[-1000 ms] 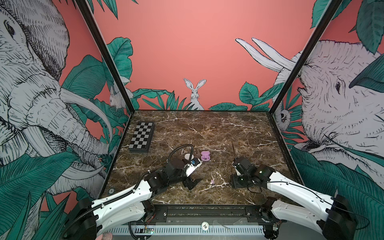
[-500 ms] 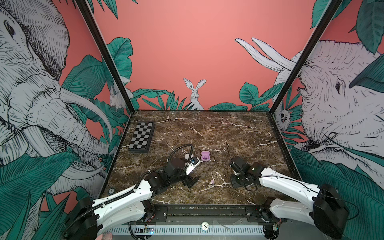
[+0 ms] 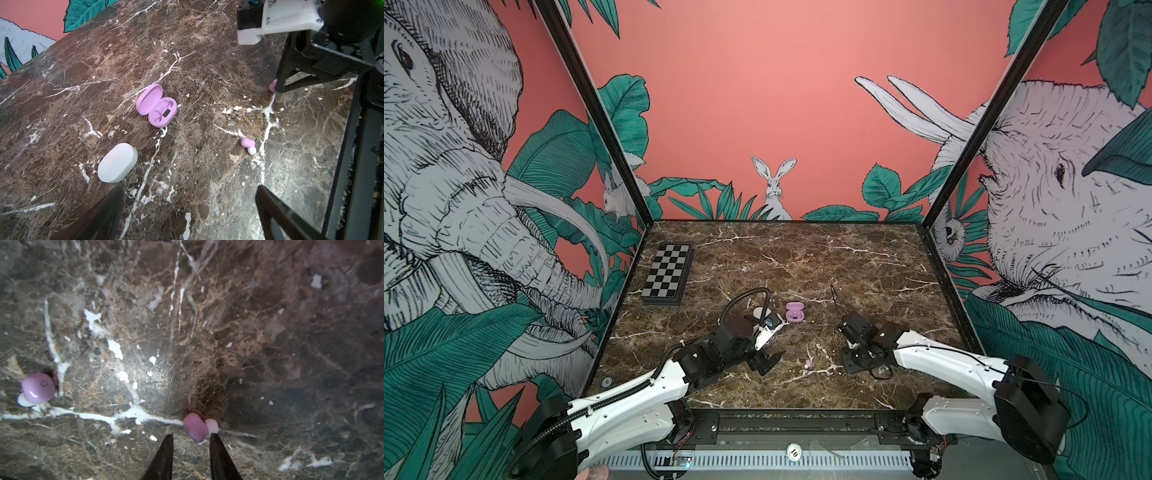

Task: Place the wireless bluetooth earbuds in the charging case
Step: 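Lower the open right gripper over one pink earbud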

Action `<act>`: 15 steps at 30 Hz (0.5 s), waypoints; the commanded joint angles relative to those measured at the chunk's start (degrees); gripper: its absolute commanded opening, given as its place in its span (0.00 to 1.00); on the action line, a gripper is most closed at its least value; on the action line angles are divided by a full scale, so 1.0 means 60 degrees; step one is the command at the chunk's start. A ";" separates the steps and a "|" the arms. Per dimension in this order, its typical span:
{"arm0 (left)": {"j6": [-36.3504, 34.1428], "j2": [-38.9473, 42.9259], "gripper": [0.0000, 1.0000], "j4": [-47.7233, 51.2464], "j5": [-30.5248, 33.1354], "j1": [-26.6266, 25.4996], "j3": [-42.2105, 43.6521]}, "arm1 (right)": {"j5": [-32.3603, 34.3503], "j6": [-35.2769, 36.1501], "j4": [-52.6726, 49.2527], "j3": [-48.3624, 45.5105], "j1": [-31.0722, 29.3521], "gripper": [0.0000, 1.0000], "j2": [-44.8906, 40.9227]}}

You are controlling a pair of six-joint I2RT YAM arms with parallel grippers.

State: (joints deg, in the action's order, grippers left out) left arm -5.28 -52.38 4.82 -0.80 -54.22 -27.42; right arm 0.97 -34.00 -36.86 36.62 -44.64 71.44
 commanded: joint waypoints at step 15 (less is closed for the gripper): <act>-0.0132 0.0104 0.99 0.0022 0.0053 -0.0017 -0.0269 | 0.0531 0.0305 -0.0129 0.0166 -0.0046 0.27 0.0364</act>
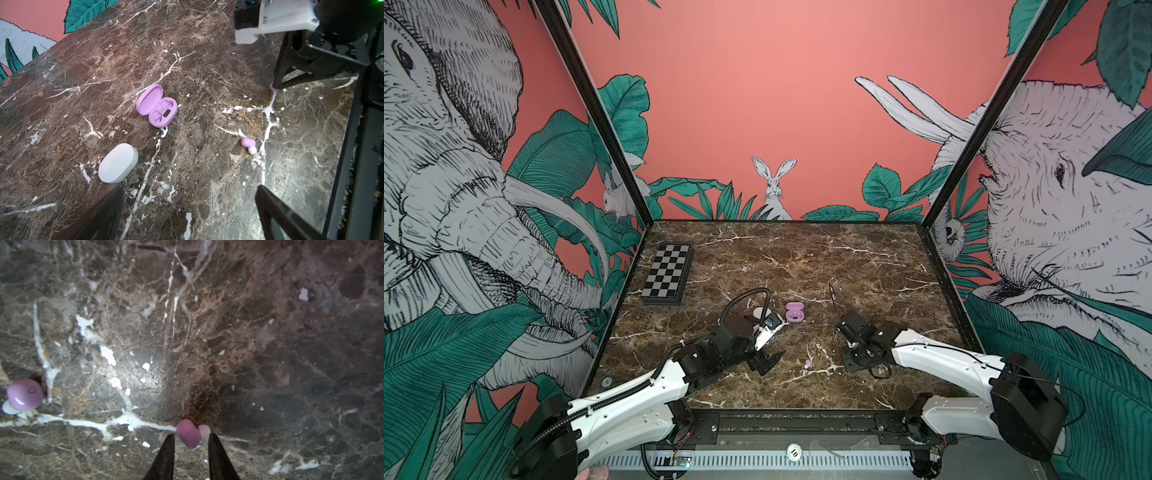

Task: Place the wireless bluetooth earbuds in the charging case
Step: 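Lower the open right gripper over one pink earbud, then close the right gripper on the pink earbud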

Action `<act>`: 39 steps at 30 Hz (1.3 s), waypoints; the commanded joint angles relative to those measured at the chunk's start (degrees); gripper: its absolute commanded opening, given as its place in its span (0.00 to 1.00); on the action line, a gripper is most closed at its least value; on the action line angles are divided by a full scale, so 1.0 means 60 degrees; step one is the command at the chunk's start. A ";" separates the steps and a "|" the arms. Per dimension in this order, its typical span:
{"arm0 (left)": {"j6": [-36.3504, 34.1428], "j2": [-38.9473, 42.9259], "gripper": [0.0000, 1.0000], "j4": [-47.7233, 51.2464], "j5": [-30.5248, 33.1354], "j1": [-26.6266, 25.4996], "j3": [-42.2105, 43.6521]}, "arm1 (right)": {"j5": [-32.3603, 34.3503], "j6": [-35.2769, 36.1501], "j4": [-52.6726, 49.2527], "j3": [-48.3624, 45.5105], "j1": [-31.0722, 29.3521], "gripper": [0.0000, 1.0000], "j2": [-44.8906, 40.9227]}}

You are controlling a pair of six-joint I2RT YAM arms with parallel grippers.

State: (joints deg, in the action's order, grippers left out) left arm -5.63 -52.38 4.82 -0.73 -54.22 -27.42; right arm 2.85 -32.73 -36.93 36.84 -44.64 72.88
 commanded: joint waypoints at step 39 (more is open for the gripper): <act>-0.0122 0.0053 0.99 0.0043 0.0072 -0.0017 -0.0310 | 0.0230 0.0226 -0.0086 0.0109 -0.0060 0.24 0.0539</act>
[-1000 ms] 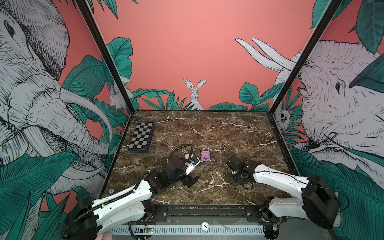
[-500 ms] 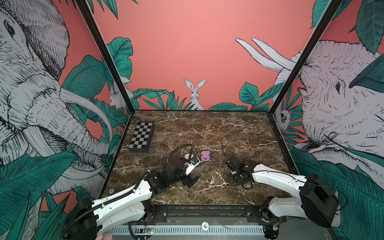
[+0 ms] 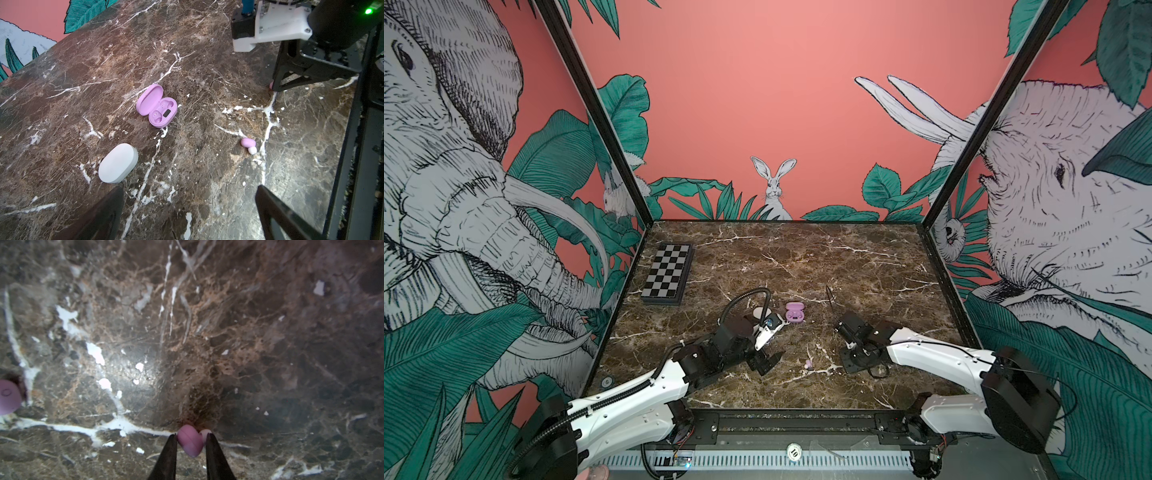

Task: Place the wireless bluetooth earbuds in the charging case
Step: 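Close the right gripper on the pink earbud, then lift and carry the pink earbud with the right gripper to the case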

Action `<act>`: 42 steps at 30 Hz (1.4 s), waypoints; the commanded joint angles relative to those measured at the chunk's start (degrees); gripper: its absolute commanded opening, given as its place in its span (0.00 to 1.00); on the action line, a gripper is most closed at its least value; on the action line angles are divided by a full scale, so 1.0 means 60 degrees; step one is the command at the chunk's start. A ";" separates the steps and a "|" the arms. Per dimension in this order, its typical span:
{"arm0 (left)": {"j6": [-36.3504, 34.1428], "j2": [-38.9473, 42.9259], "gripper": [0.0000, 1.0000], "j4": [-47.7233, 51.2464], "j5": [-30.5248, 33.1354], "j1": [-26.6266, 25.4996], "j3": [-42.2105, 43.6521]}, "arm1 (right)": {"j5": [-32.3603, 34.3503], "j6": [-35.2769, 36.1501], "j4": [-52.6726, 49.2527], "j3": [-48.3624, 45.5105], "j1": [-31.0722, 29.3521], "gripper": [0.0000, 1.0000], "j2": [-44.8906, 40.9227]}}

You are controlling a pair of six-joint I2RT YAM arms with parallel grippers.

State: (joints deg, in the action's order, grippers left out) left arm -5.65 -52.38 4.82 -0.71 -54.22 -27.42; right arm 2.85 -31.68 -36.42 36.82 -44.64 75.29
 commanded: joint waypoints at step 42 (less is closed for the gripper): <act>-0.0243 0.0097 0.99 0.0059 0.0229 -0.0019 -0.0367 | 0.0550 0.0168 -0.0731 0.0811 -0.0101 0.12 0.0148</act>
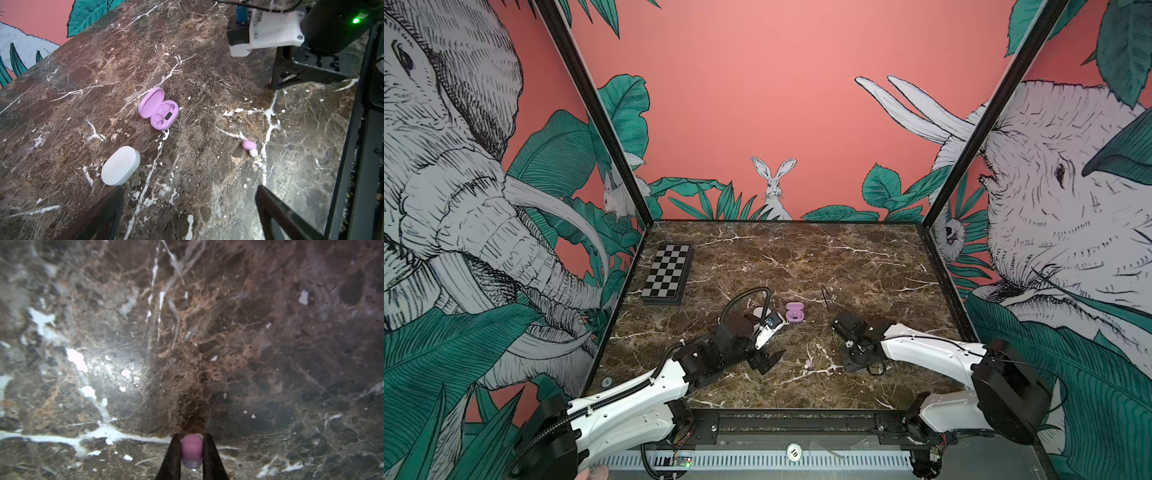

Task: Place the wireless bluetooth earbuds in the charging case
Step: 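Lift and carry the pink earbud with the right gripper to the case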

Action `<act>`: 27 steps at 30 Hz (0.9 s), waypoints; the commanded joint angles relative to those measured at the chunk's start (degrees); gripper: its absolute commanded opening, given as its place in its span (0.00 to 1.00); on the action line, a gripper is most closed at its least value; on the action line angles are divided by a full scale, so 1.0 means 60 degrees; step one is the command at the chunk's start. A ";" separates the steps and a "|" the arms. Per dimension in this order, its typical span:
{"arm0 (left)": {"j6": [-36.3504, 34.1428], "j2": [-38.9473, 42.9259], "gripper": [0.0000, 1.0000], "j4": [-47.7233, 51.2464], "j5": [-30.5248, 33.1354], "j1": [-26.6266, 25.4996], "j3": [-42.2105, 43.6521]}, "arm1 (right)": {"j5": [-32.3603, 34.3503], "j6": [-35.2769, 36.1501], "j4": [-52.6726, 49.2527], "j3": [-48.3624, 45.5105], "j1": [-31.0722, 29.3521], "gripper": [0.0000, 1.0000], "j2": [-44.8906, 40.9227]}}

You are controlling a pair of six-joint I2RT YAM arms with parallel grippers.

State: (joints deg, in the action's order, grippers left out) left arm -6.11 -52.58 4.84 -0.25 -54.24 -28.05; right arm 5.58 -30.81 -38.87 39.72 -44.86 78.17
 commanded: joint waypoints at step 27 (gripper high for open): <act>-0.0903 0.2860 0.99 -0.1188 0.3837 -0.0013 0.0604 | -0.1205 0.2290 0.0611 0.5353 -0.0070 0.11 0.3563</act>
State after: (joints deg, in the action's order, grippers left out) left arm -10.44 -35.92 -0.80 21.96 -54.22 -25.32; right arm -2.17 -20.23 -34.76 69.25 -45.01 97.38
